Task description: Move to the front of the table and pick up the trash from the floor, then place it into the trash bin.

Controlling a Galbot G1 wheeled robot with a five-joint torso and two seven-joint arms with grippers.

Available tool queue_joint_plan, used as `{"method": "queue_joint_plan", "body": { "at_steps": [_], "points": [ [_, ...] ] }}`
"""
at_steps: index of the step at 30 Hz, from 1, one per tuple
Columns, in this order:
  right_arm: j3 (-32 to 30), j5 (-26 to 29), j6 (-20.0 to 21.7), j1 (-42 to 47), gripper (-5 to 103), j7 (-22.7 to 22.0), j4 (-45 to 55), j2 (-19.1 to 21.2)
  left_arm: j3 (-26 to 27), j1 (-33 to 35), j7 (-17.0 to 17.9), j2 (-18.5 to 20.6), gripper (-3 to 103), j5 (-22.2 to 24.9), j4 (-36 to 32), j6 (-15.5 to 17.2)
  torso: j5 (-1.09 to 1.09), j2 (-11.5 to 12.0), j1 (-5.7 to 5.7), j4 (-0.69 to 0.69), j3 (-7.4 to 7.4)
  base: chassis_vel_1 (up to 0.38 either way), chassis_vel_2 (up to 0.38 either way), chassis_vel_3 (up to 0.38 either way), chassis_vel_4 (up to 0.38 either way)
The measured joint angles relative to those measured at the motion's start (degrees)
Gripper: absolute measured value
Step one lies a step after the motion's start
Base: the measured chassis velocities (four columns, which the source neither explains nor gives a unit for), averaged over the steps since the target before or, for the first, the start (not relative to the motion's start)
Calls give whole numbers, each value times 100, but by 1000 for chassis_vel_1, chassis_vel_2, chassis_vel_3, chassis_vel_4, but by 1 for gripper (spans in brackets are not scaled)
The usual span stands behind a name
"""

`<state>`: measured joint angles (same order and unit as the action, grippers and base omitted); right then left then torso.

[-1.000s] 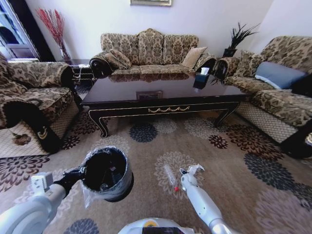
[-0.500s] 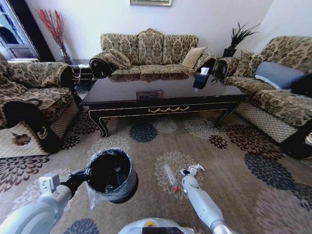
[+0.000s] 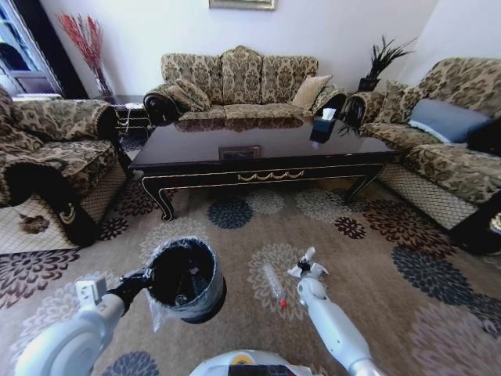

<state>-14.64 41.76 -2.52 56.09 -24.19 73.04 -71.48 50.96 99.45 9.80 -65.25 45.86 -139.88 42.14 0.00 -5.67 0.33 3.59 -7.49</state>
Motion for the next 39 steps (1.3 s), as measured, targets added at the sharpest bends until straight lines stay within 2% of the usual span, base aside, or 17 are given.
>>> {"method": "queue_joint_plan", "body": {
  "at_steps": [4, 10, 11, 12, 18, 21, 23, 27, 29, 31, 34, 36, 39],
  "points": [
    [74, 54, -242, 26, 0, 202, 402, 146, -40, -80, -19, 21, 4, -8, 85, 0, 1, 0, 0, 0, 0, 0, 0, 0, 0],
    [358, 428, -640, 57, 0, 1055, 1103, 619, -134, -313, -17, 100, 4, -20, 288, 0, 1, 0, 0, 0, 0, 0, 0, 0, 0],
    [358, 428, -640, 57, 0, 1055, 1103, 619, -134, -313, -17, 100, 4, -20, 288, 0, 1, 0, 0, 0, 0, 0, 0, 0, 0],
    [478, 539, -731, 31, 0, 1272, 1342, 791, -180, -387, -18, 115, 4, -20, 350, 0, 1, 0, 0, 1, 0, 0, 0, 0, 0],
    [817, 717, -803, -75, 0, 1562, 2250, 1189, -361, -521, -17, 230, 4, -45, 578, 0, 1, 0, 0, -1, -1, 0, 0, 0, 0],
    [1201, 939, -806, -185, 0, 1835, 2981, 1475, -431, -761, 8, 398, 4, 57, 763, 0, 0, 0, 0, 0, 0, 0, 0, 0, 0],
    [1290, 980, -820, -227, 0, 1887, 3057, 1522, -441, -789, 10, 418, 4, 73, 793, 0, 1, 0, 0, 0, 0, 0, 0, 0, 0],
    [2093, 1265, -1178, -690, 0, 2215, 3398, 1808, -550, -1057, 14, 591, 4, 178, 1139, 0, 0, 0, 0, 0, 0, 0, 0, 0, 0],
    [2220, 1292, -1220, -779, 0, 2248, 3423, 1844, -561, -1095, 15, 618, 4, 204, 1193, 0, 0, 0, 0, 0, 0, 0, 0, 0, 0],
    [2821, 1351, -1406, -1300, 0, 2411, 3443, 1943, -607, -1246, 14, 722, 4, 297, 1484, -31, -1, 0, 0, 1, -1, 0, 0, 0, 0],
    [3158, 1368, -1480, -1650, 0, 2476, 3363, 1943, -608, -1282, 6, 745, 4, 310, 1601, -45, -1, 0, 0, 1, -1, 0, 0, 0, 0],
    [3710, 1450, -1526, -2209, 0, 2519, 3182, 1852, -607, -1374, 8, 756, 4, 310, 1785, -59, -1, 0, 1, -2, -1, 0, 0, 0, 0],
    [3954, 1495, -1533, -2469, 0, 2551, 3085, 1776, -602, -1415, 8, 750, 4, 314, 1832, -63, -1, 0, 0, -2, -1, 0, 0, 0, 0]
  ]
}}
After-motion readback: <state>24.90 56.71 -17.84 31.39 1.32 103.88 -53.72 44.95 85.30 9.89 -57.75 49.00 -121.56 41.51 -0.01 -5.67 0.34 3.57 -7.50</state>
